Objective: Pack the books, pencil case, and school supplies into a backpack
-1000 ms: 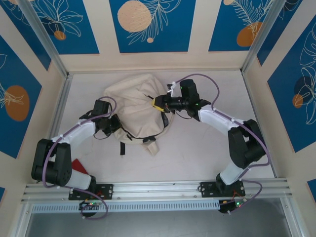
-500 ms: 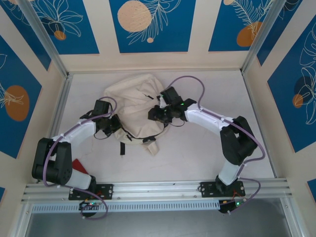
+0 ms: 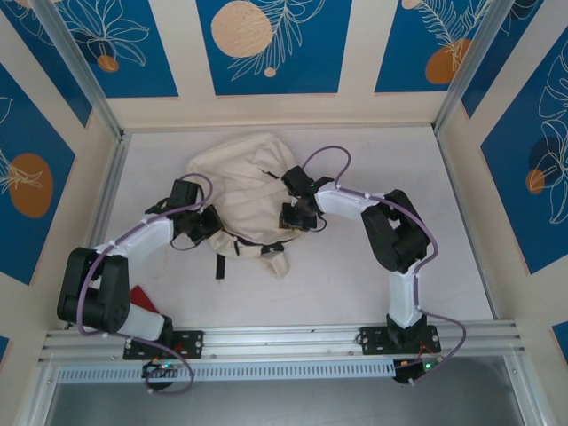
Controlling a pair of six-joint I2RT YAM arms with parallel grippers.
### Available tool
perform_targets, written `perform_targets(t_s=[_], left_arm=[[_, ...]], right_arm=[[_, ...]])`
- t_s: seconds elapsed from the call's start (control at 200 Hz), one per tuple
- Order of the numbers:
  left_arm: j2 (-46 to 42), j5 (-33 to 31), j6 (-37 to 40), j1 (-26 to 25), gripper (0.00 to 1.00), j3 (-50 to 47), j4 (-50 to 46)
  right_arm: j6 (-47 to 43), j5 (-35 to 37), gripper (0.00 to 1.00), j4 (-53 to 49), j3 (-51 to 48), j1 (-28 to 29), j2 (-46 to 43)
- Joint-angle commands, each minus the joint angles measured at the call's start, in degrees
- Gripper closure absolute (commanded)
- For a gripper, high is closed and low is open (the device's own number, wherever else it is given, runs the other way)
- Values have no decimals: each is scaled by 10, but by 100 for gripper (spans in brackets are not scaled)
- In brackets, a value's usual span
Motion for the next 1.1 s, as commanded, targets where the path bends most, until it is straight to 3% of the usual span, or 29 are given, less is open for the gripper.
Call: perform_targets(t_s=[0.0, 0.195, 0.435, 0.645, 0.835, 1.095], left_arm=[[-5, 37, -2, -15, 100, -3, 24], [-2, 34, 0, -27, 100, 5, 24], [2, 13, -1, -29, 100, 7, 20], [-1, 7, 0, -28, 100, 9, 20], [-3, 9, 0, -28, 100, 10, 17], [-5, 20, -1, -28, 100, 12, 17]], right_arm=[[-22, 85, 65, -47, 34, -17, 3], [-35, 80, 60, -58, 27, 3, -89], [-25, 52, 54, -63, 3, 123, -179], [-4, 36, 59, -10, -4, 228, -158], [7, 31, 66, -11, 24, 239, -100], [-1, 48, 67, 1, 51, 234, -54]])
